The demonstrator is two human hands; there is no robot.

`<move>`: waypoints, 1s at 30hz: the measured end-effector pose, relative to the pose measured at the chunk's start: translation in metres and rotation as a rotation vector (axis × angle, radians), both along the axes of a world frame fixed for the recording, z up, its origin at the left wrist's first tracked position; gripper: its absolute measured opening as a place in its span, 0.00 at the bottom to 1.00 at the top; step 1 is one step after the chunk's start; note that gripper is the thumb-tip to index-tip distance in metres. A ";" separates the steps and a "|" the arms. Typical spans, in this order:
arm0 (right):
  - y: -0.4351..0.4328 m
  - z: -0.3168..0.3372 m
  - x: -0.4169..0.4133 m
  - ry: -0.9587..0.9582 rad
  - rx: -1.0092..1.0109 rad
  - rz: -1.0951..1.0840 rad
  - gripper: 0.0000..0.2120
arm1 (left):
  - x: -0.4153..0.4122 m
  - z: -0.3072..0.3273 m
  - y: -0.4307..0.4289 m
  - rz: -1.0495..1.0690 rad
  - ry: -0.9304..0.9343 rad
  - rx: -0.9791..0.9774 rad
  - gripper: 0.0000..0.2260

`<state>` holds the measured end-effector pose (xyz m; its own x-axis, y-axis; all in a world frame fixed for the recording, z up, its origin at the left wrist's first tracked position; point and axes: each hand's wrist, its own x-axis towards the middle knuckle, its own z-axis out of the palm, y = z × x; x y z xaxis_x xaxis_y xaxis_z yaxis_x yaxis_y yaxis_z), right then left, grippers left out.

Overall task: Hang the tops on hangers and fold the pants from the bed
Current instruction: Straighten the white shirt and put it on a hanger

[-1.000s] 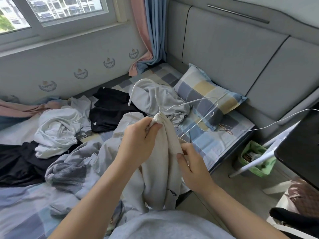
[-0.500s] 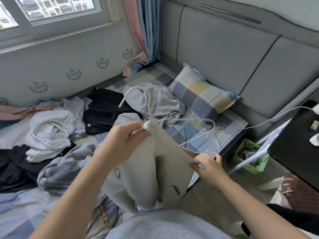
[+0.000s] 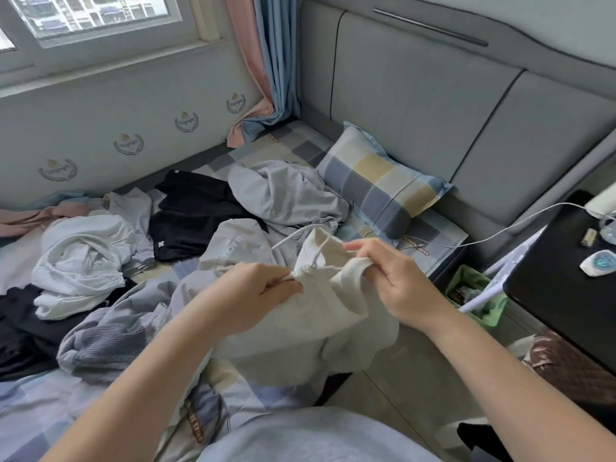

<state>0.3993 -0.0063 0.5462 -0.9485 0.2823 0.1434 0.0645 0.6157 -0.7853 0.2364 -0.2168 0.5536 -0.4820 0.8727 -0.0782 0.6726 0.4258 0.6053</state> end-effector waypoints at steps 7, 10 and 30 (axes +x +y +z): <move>-0.035 0.029 -0.018 0.103 -0.028 0.088 0.07 | 0.002 0.006 0.012 -0.040 0.013 0.135 0.13; -0.029 0.031 -0.012 0.088 -0.209 0.088 0.08 | -0.007 0.008 0.004 -0.074 0.110 0.229 0.14; 0.010 0.048 -0.007 -0.075 -0.315 -0.003 0.16 | -0.038 -0.012 -0.028 0.085 0.210 0.204 0.12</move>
